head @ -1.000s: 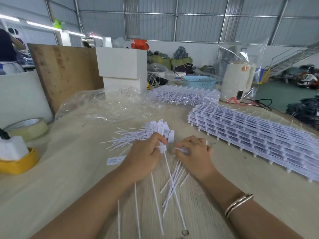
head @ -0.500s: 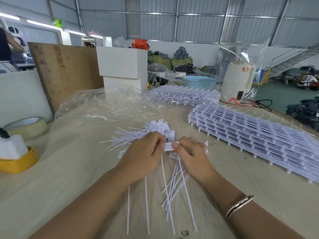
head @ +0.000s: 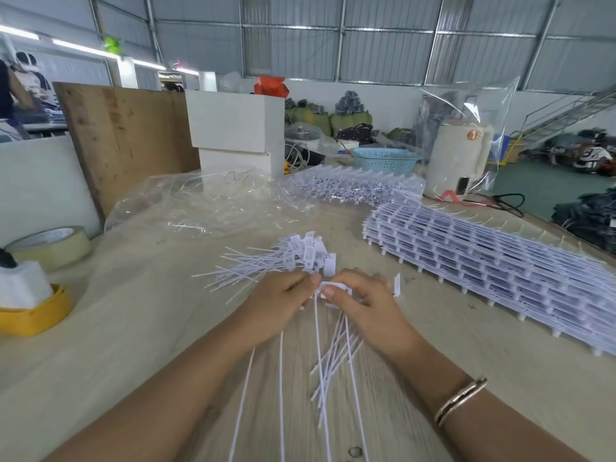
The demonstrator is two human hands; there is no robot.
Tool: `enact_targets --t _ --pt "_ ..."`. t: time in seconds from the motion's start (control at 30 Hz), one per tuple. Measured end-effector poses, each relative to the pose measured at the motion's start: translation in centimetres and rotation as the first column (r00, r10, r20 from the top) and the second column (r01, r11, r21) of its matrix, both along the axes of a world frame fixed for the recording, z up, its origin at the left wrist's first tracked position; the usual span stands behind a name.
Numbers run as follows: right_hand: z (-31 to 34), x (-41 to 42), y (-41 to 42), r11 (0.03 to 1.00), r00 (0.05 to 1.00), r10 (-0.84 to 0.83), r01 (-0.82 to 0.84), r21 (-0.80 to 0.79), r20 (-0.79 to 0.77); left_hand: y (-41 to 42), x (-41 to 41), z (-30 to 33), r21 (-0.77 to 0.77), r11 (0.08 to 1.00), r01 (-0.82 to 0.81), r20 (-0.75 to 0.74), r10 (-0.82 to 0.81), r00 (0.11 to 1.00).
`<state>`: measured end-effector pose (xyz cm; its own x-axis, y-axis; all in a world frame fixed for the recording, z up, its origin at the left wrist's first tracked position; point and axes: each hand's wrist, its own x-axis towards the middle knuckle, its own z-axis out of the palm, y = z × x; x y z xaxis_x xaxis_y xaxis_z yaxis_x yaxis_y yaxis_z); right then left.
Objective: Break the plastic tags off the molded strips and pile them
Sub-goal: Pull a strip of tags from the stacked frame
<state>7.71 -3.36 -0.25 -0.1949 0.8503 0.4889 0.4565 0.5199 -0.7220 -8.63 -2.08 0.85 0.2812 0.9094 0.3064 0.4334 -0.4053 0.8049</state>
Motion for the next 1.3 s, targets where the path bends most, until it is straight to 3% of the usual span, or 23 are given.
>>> enact_targets --t 0.2,0.47,0.57,0.67,0.77,0.83,0.9,1.0,1.07,1.3 --pt "-0.1 -0.4 0.0 0.968 0.989 -0.147 0.136 0.209 0.034 0.0 0.7 -0.3 -0.115 0.993 -0.013 0.179 0.033 0.983" --pt "0.2 -0.6 0.0 0.983 0.994 -0.068 0.08 0.168 -0.08 -0.5 0.8 0.0 -0.158 0.987 0.013 0.293 0.034 0.955" --pt "0.1 -0.6 0.2 0.99 0.993 -0.031 0.047 0.135 -0.117 -0.5 1.0 -0.3 -0.106 0.994 0.013 0.229 0.012 0.973" --pt "0.1 -0.3 0.1 0.998 0.949 0.02 -0.002 0.056 -0.315 0.1 0.6 0.3 -0.028 0.999 0.017 0.159 -0.012 0.987" --pt "0.3 0.8 0.2 1.0 0.873 -0.011 0.005 -0.014 -0.488 1.2 -0.6 0.4 -0.025 0.999 -0.034 0.22 0.039 0.975" --pt "0.1 1.3 0.6 0.994 0.928 -0.104 0.111 0.0 -0.358 0.9 -0.9 0.5 -0.039 0.998 -0.041 0.236 0.049 0.971" --pt "-0.3 1.3 1.3 0.967 0.965 -0.254 0.256 0.019 -0.071 0.6 -0.9 0.2 -0.025 0.999 -0.027 0.184 0.031 0.982" --pt "-0.9 0.9 1.9 0.921 0.886 -0.381 0.388 0.029 0.265 0.2 -0.6 -0.1 0.079 0.994 -0.074 -0.05 0.078 0.996" --pt "-1.0 1.0 2.0 0.906 0.865 -0.416 0.422 0.039 0.28 0.0 -0.4 -0.2 0.175 0.98 -0.098 -0.183 0.13 0.974" --pt "-1.5 1.1 1.9 0.874 0.746 -0.469 0.47 0.126 0.473 0.0 -0.4 -0.5 0.203 0.974 -0.101 -0.253 0.152 0.956"
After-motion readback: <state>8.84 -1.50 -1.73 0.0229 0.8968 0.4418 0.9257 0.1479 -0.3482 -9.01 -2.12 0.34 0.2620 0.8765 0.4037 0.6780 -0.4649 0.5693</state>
